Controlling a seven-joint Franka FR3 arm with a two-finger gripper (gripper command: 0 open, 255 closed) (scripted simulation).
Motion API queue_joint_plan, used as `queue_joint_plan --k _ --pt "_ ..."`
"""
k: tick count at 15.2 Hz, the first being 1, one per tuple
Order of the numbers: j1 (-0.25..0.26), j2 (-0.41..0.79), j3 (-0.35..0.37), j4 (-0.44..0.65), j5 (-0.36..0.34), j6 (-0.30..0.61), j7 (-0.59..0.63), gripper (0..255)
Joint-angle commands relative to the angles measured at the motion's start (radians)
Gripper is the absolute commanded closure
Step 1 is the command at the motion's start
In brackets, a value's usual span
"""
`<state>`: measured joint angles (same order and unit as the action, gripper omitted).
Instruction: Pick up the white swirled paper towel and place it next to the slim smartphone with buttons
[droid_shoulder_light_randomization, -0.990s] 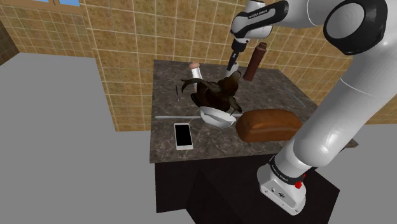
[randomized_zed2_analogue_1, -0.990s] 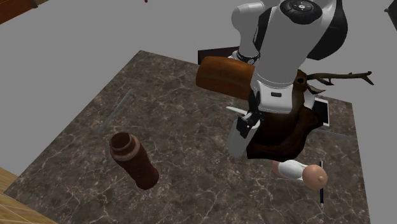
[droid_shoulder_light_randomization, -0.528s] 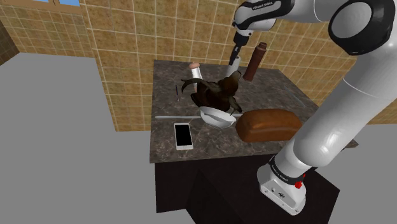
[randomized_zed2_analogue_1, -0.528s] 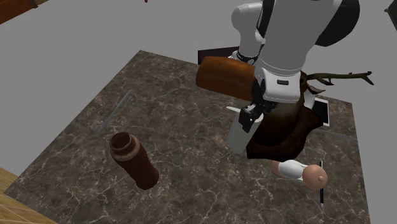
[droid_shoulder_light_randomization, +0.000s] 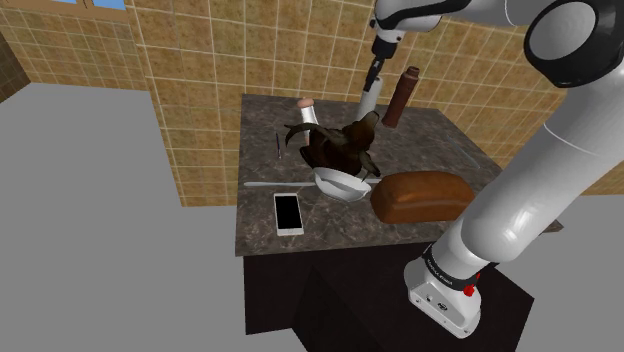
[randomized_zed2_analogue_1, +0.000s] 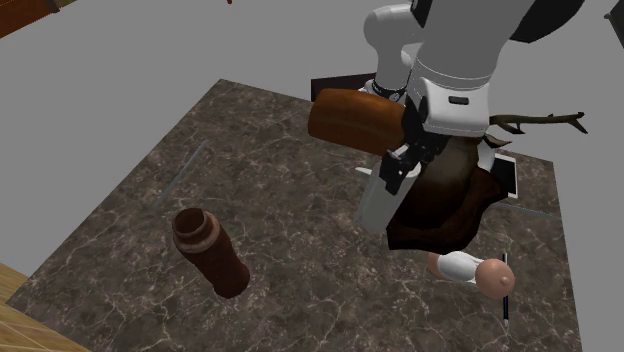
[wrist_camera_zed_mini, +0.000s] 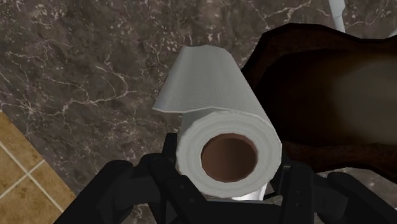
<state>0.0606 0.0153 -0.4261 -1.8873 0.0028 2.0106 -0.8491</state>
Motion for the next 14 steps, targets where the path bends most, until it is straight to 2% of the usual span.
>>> queue_joint_plan --k 1,14 --pt "0.001 -0.002 0.001 0.025 -0.001 -0.028 0.003 255" --pt "0.001 -0.003 0.001 0.199 -0.002 -0.203 0.002 255"
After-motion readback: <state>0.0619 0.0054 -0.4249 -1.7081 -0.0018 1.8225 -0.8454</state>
